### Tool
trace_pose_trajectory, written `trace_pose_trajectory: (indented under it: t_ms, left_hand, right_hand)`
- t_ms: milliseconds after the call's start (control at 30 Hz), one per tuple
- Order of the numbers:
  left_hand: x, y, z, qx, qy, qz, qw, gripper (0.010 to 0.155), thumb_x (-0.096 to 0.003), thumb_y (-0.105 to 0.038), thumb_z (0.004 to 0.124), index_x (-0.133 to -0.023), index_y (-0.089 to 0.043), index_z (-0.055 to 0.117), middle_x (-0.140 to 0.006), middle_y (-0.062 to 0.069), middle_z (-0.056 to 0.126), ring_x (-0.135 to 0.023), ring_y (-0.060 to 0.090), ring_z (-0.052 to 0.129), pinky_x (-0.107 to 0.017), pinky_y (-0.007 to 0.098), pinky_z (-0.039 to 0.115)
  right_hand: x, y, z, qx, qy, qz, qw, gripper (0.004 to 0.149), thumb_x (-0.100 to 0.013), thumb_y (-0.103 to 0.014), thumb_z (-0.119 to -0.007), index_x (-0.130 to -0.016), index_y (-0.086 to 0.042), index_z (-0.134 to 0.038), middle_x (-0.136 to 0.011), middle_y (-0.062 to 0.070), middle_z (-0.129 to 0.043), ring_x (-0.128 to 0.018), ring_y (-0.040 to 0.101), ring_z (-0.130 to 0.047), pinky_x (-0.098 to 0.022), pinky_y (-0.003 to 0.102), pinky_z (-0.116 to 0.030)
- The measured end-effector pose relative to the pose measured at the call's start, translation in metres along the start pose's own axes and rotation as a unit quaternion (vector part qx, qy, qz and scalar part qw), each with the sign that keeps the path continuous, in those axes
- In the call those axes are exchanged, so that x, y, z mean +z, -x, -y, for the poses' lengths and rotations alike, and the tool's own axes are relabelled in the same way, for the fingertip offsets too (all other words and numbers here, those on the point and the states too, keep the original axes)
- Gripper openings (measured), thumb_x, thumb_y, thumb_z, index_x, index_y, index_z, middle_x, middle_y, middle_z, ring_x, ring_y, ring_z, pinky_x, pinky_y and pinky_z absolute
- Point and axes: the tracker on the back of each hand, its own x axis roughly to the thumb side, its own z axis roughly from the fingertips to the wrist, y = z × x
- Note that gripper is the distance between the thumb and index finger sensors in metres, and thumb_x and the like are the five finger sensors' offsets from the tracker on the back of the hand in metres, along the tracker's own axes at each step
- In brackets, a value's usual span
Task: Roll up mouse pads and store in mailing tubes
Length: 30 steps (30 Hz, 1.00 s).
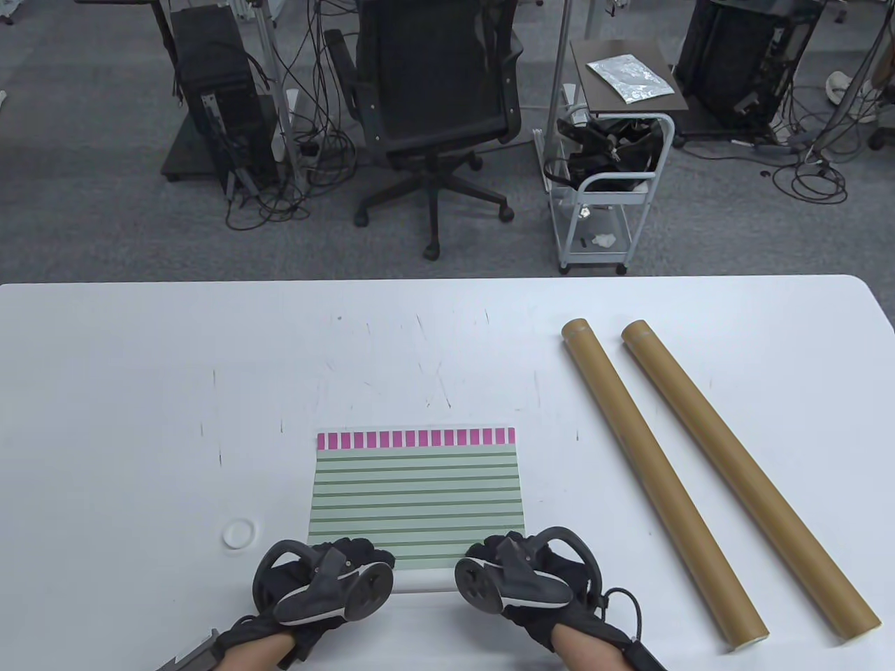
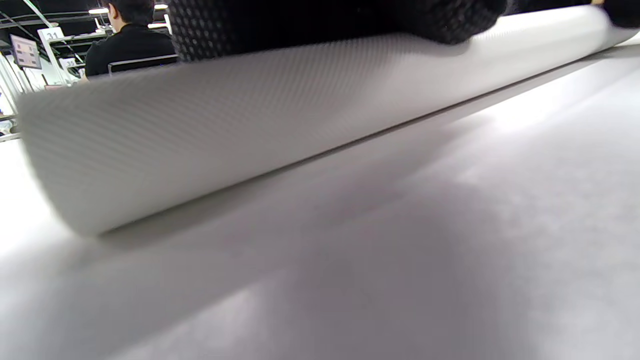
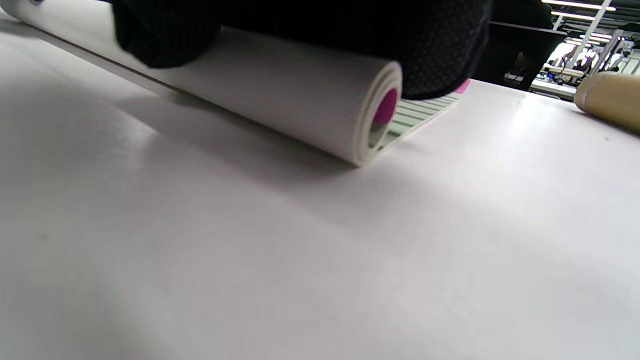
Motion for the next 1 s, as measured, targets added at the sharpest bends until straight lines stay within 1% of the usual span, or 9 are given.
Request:
trace_pose_trajectory:
  t_ms: [133, 267, 367, 533, 600, 667, 767, 867, 1000]
  left_hand:
    - [0.003, 0.001, -0.001, -0.006, 0.008, 0.024, 1.0, 0.046, -0.0411, -0.045, 0.067, -0.086, -0.037, 0.072, -0.08, -0.009, 0.089, -0.066, 0.012, 0.098, -0.048, 0.02, 0.088]
    - [0.01, 0.009, 0.001, 0.078, 0.049, 0.058, 0.994, 0.044, -0.042, -0.043, 0.07, -0.085, -0.037, 0.073, -0.081, -0.007, 0.089, -0.065, 0.015, 0.098, -0.047, 0.022, 0.087]
    - [0.009, 0.008, 0.001, 0.057, 0.05, 0.062, 0.995, 0.043, -0.0421, -0.042, 0.069, -0.085, -0.039, 0.073, -0.082, -0.009, 0.088, -0.065, 0.014, 0.098, -0.048, 0.022, 0.088]
    - [0.007, 0.008, 0.0, 0.051, 0.045, 0.049, 0.996, 0.043, -0.0419, -0.041, 0.069, -0.084, -0.039, 0.075, -0.08, -0.01, 0.09, -0.063, 0.015, 0.099, -0.046, 0.023, 0.089]
    - [0.004, 0.009, 0.001, 0.046, 0.055, 0.043, 0.997, 0.043, -0.0418, -0.041, 0.067, -0.084, -0.041, 0.075, -0.079, -0.011, 0.09, -0.061, 0.013, 0.099, -0.045, 0.022, 0.088]
    - [0.001, 0.011, 0.002, 0.062, 0.069, 0.038, 0.995, 0.043, -0.0422, -0.04, 0.066, -0.085, -0.041, 0.075, -0.079, -0.011, 0.089, -0.061, 0.013, 0.098, -0.045, 0.022, 0.087]
    - [0.0, 0.013, 0.003, 0.065, 0.071, 0.033, 0.995, 0.044, -0.0424, -0.04, 0.065, -0.085, -0.041, 0.075, -0.079, -0.011, 0.089, -0.062, 0.012, 0.098, -0.046, 0.022, 0.087]
    - [0.004, 0.008, 0.002, 0.039, 0.056, 0.04, 0.997, 0.043, -0.0428, -0.04, 0.066, -0.085, -0.041, 0.074, -0.08, -0.011, 0.089, -0.062, 0.014, 0.098, -0.045, 0.022, 0.088]
    - [0.014, 0.0, -0.005, -0.005, -0.001, 0.05, 0.999, 0.042, -0.0438, -0.04, 0.07, -0.086, -0.039, 0.073, -0.082, -0.009, 0.089, -0.066, 0.016, 0.101, -0.045, 0.024, 0.09]
  right_hand:
    - [-0.002, 0.0, 0.003, -0.007, -0.016, 0.012, 1.0, 0.049, -0.045, -0.035, -0.068, -0.092, -0.021, -0.075, -0.082, 0.006, -0.088, -0.065, 0.026, -0.092, -0.054, 0.044, -0.079]
    - [0.005, -0.005, 0.003, -0.02, -0.023, 0.036, 0.999, 0.048, -0.045, -0.034, -0.068, -0.09, -0.021, -0.077, -0.08, 0.005, -0.089, -0.062, 0.026, -0.093, -0.053, 0.044, -0.08]
    - [0.005, -0.005, 0.003, -0.013, -0.022, 0.04, 0.999, 0.047, -0.045, -0.034, -0.066, -0.089, -0.021, -0.078, -0.078, 0.005, -0.089, -0.061, 0.025, -0.094, -0.052, 0.043, -0.08]
    - [0.006, 0.0, 0.0, -0.053, -0.001, 0.026, 0.998, 0.046, -0.047, -0.033, -0.064, -0.087, -0.02, -0.08, -0.076, 0.006, -0.09, -0.059, 0.026, -0.094, -0.051, 0.044, -0.08]
    - [0.006, -0.002, 0.002, -0.046, 0.002, 0.023, 0.999, 0.047, -0.047, -0.033, -0.065, -0.09, -0.019, -0.078, -0.078, 0.007, -0.09, -0.06, 0.028, -0.094, -0.05, 0.045, -0.08]
    - [0.007, -0.005, 0.005, -0.046, 0.021, 0.026, 0.998, 0.053, -0.047, -0.04, -0.068, -0.095, -0.019, -0.072, -0.087, 0.007, -0.085, -0.068, 0.028, -0.091, -0.054, 0.045, -0.078]
    - [0.009, -0.013, 0.008, -0.035, 0.027, 0.039, 0.998, 0.054, -0.044, -0.042, -0.074, -0.093, -0.021, -0.072, -0.085, 0.006, -0.084, -0.068, 0.027, -0.089, -0.056, 0.045, -0.077]
    - [0.006, -0.016, 0.005, 0.003, 0.043, 0.04, 0.998, 0.047, -0.043, -0.039, -0.073, -0.088, -0.025, -0.075, -0.08, 0.002, -0.087, -0.063, 0.023, -0.092, -0.053, 0.041, -0.08]
    - [0.001, -0.013, 0.002, -0.021, 0.037, 0.023, 0.999, 0.045, -0.044, -0.034, -0.069, -0.087, -0.025, -0.078, -0.079, 0.002, -0.09, -0.061, 0.024, -0.093, -0.051, 0.039, -0.081]
